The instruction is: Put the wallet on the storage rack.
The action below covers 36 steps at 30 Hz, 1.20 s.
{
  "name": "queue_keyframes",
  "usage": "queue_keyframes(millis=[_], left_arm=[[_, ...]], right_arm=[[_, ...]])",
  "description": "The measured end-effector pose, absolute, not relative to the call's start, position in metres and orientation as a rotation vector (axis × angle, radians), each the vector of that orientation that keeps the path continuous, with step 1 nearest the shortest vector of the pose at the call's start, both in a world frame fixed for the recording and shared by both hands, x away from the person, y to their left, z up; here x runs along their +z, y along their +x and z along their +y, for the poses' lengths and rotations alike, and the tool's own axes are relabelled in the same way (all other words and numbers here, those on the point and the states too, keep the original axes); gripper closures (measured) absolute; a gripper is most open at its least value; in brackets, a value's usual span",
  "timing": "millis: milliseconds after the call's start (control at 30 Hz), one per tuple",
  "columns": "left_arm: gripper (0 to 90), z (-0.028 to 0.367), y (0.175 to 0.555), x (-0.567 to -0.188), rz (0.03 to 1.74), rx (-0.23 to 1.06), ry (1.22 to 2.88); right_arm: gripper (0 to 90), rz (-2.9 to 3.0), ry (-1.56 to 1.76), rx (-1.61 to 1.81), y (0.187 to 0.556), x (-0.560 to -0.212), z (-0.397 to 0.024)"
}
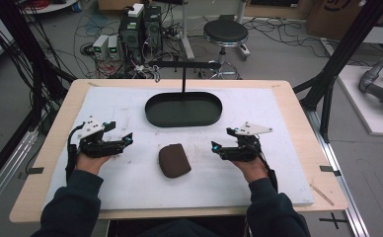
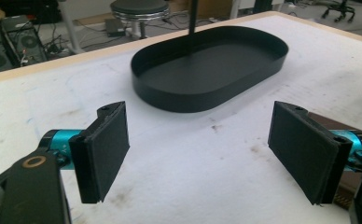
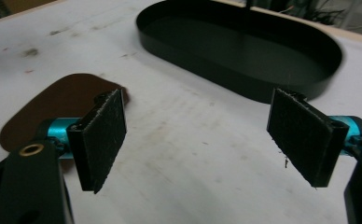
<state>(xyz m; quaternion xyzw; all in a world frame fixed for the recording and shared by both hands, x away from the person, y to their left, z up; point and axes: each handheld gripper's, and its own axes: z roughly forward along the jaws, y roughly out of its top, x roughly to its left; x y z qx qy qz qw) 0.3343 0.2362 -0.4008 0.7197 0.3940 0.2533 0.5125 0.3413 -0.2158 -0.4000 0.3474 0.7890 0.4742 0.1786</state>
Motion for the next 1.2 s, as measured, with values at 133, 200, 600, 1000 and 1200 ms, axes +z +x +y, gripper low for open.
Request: queue_keyframes(millis=[133, 200, 600, 1000, 1200], left_arm=[[21.2, 0.246, 0.335, -0.403, 0.965, 0.643, 1.726], [21.8, 0.25, 0.334, -0.402, 0.963, 0.659, 1.721], [21.8, 0.262, 0.337, -0.406, 0.992, 0.676, 1.684], [22.6, 0.263, 0.343, -0.412, 1.011, 0.671, 1.686], [23.2, 0.261, 0.344, -0.414, 1.013, 0.664, 1.691]], right_arm=[[20.1, 2.297, 0.956, 1.349, 0.342, -0.403, -0.191], [20.1, 2.324, 0.942, 1.344, 0.341, -0.406, -0.179], [20.1, 2.498, 0.902, 1.319, 0.34, -0.433, -0.116], [22.3, 2.622, 1.075, 1.341, 0.353, -0.452, -0.109], [41.3, 2.672, 1.133, 1.398, 0.355, -0.45, -0.113]])
